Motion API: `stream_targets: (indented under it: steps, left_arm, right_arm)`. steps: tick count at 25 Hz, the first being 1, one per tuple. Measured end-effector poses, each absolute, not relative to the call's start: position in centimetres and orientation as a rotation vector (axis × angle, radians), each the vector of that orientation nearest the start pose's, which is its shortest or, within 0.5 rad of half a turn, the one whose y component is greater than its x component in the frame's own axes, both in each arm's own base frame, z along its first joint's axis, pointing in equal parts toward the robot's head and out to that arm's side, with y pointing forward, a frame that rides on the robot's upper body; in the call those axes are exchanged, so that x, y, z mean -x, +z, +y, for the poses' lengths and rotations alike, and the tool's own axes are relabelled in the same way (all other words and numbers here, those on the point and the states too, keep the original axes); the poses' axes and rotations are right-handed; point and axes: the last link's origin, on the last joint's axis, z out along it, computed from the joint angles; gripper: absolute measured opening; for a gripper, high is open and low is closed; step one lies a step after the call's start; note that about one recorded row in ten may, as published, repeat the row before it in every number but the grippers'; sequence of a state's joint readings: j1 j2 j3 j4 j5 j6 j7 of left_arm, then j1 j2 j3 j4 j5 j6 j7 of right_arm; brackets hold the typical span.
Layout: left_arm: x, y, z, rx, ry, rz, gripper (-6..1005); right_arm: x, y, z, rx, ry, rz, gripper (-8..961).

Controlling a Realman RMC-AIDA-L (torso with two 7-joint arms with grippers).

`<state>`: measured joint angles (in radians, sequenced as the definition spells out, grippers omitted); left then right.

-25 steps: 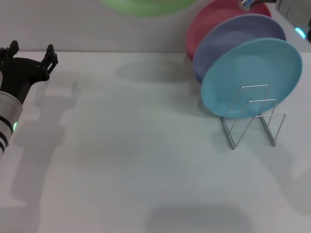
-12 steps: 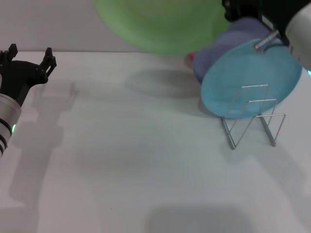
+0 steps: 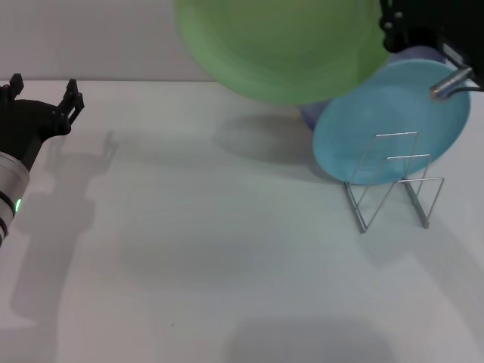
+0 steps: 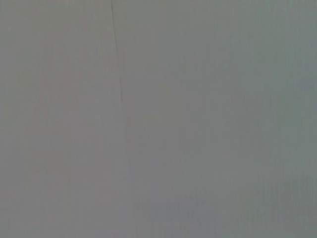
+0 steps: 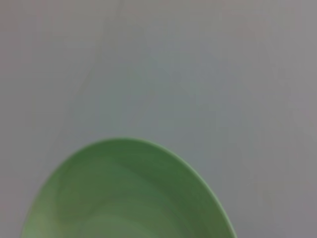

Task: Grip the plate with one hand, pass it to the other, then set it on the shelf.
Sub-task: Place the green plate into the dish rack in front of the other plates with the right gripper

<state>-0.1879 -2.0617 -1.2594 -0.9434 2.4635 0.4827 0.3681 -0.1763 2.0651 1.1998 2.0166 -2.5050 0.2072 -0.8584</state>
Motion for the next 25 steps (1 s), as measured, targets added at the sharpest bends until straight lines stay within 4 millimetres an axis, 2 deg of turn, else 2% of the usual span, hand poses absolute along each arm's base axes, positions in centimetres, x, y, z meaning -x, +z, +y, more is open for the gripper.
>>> stream_targets:
  steps: [6,10,15,22,25]
  left_arm:
    - [27.6,-0.1,36.0,1.613,-0.484,-0.563,820]
    - [27.4,-0.1,36.1,1.618,-0.486,-0.561,819]
    - [27.4,-0.2,36.2,1.62,-0.487,-0.562,819]
    - [27.2,-0.3,36.3,1.62,-0.493,-0.565,819]
    - [27.1,-0.3,36.3,1.62,-0.495,-0.564,819]
  right_arm:
    - [-11.9,7.4,29.0,1.913,0.358,0.094,41]
    - [-12.4,8.2,29.9,1.932,0.306,0.1,42]
    - [-11.9,8.6,30.9,1.964,0.281,0.08,40]
    - [-9.7,6.6,31.5,2.105,0.255,0.021,41]
    - [-9.3,6.6,31.7,2.142,0.233,0.019,41]
